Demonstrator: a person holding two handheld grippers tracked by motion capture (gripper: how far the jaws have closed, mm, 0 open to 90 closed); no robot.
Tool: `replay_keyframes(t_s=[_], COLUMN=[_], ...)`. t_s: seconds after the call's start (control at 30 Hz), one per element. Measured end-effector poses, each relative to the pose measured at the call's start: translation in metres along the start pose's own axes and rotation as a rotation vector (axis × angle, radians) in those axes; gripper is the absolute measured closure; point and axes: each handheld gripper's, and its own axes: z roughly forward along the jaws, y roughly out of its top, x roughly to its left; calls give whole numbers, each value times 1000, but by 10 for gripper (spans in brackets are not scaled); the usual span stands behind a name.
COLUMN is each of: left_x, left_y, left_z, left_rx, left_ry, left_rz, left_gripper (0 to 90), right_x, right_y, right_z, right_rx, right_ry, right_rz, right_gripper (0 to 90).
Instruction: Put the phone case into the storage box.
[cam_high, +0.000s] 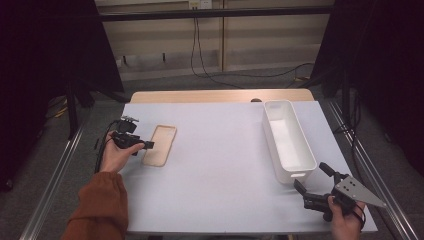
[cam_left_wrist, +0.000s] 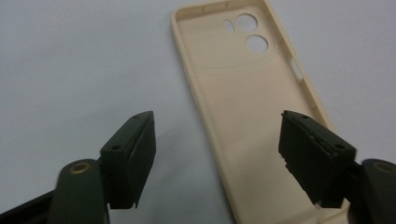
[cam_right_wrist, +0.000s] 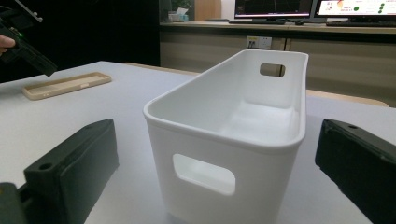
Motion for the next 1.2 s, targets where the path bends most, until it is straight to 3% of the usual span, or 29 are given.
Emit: replay_keyframes(t_s=[0.1, 0.27, 0.37, 0.43, 0.67, 0.93, 1.13, 1.2], left_x=[0, 1, 1, 1, -1, 0, 2, 2], left_y=[2, 3, 3, 3, 3, 3, 5, 5], left_z=[4, 12, 13, 15, 18, 19, 19, 20], left_rx=[33, 39, 49, 54, 75, 76, 84, 83], left_ry=[8, 26, 42, 31, 47, 28, 19, 2], left_rz=[2, -12, 6, 9, 31, -17, -23, -28], left_gripper=[353, 411, 457, 514, 561, 661, 693, 756], right_x=[0, 0, 0, 0, 0, 0, 0, 0], right_y=[0, 0, 0, 0, 0, 0, 0, 0], right_z=[0, 0, 0, 0, 0, 0, 0, 0], right_rx=[0, -1, 1, 0, 2, 4, 2, 2], right_ry=[0, 1, 0, 1, 1, 3, 4, 4], right_rz=[3, 1, 2, 2, 1, 1, -2, -2], right_gripper=[0, 0, 0, 0, 0, 0, 0, 0])
